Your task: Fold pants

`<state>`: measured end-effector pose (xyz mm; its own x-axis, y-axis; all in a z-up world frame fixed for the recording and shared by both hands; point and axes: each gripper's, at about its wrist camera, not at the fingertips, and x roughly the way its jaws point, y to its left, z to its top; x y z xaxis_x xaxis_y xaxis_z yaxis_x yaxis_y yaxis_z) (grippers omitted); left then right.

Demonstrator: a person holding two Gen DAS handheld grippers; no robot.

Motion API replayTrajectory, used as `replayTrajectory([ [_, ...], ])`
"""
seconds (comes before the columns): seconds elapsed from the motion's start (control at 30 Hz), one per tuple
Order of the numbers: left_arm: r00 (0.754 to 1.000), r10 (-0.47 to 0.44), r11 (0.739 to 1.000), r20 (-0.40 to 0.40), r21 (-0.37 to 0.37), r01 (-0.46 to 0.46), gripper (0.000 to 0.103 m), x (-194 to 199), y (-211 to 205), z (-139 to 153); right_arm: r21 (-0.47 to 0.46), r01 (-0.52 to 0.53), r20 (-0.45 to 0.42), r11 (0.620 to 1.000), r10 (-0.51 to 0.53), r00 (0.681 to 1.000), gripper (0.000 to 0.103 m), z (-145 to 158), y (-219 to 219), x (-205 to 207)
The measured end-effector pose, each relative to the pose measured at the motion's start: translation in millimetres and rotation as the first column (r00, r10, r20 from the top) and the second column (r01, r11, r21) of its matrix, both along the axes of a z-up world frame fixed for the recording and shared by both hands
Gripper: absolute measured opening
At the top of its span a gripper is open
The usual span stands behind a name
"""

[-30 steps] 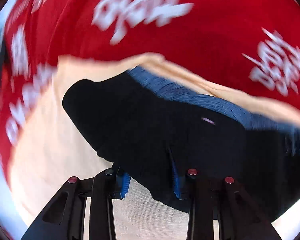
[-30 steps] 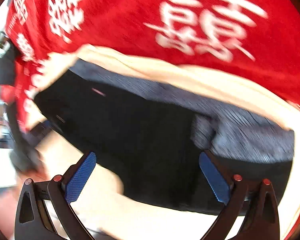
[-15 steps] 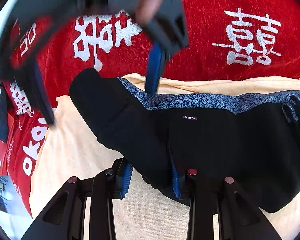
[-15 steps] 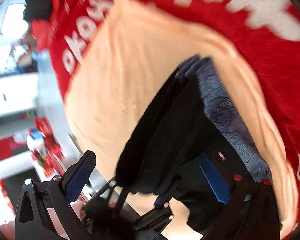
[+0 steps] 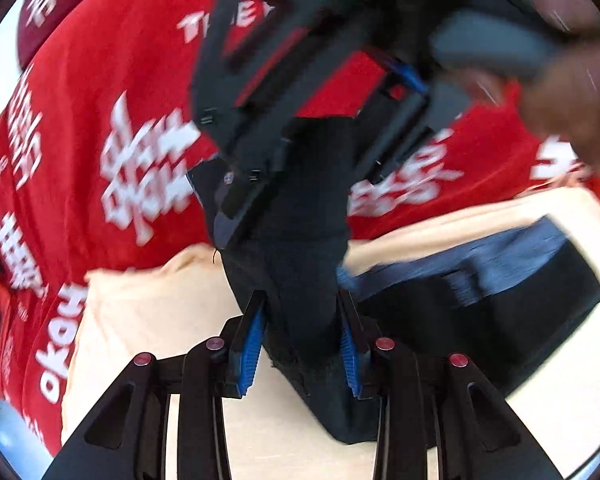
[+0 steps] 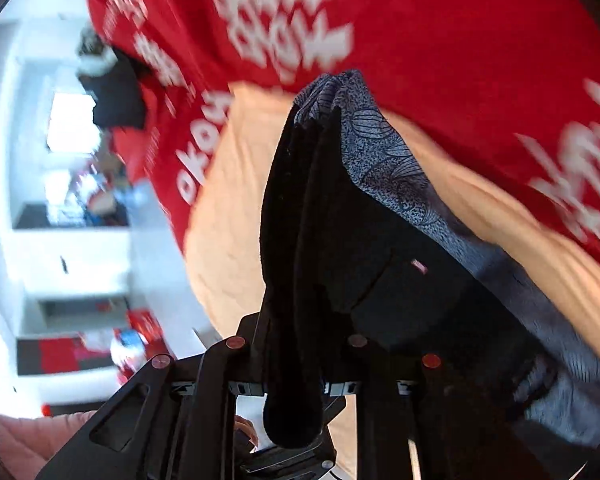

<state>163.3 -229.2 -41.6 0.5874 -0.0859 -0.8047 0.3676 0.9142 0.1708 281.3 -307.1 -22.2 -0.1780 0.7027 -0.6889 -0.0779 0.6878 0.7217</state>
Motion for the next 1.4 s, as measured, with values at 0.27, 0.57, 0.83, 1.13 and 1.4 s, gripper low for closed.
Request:
replayTrajectory([
  [0.27,0.972,-0.233,0.971,-0.032,-0.064,0.231,0.035,-40.0,-120.5,28.2,0.086,0.300,0.045,0.950,-0.304,0.952,0.019,24.8,-168.5,-87.8],
  [0.57,0.905,-0.377,0.924,-0.197,-0.009,0.383,0.035,-81.6,-224.6,-37.9,0.081,0.531,-0.102,0.844,-0.523,0.846,0.021,-69.4,-295.8,-174.5],
  [0.83,0.900,-0.318,0.935,-0.299,0.058,0.350,0.081,-85.4,-208.6,-54.2,0.095,0.581,-0.165,0.808,-0.563,0.810,0.021,-121.5,-305.9,-197.2],
  [1.13,0.911,0.007,0.994,-0.413,0.099,0.037,0.085,-43.3,-138.5,-46.4,-0.135,0.461,-0.019,0.877,-0.467,0.884,0.025,-92.0,-294.5,-196.2],
  [1.4,0.849,0.169,0.984,-0.501,0.128,-0.120,0.085,-18.7,-89.4,-73.9,-0.335,0.410,0.063,0.848,-0.414,0.908,0.041,-69.1,-279.7,-201.8],
])
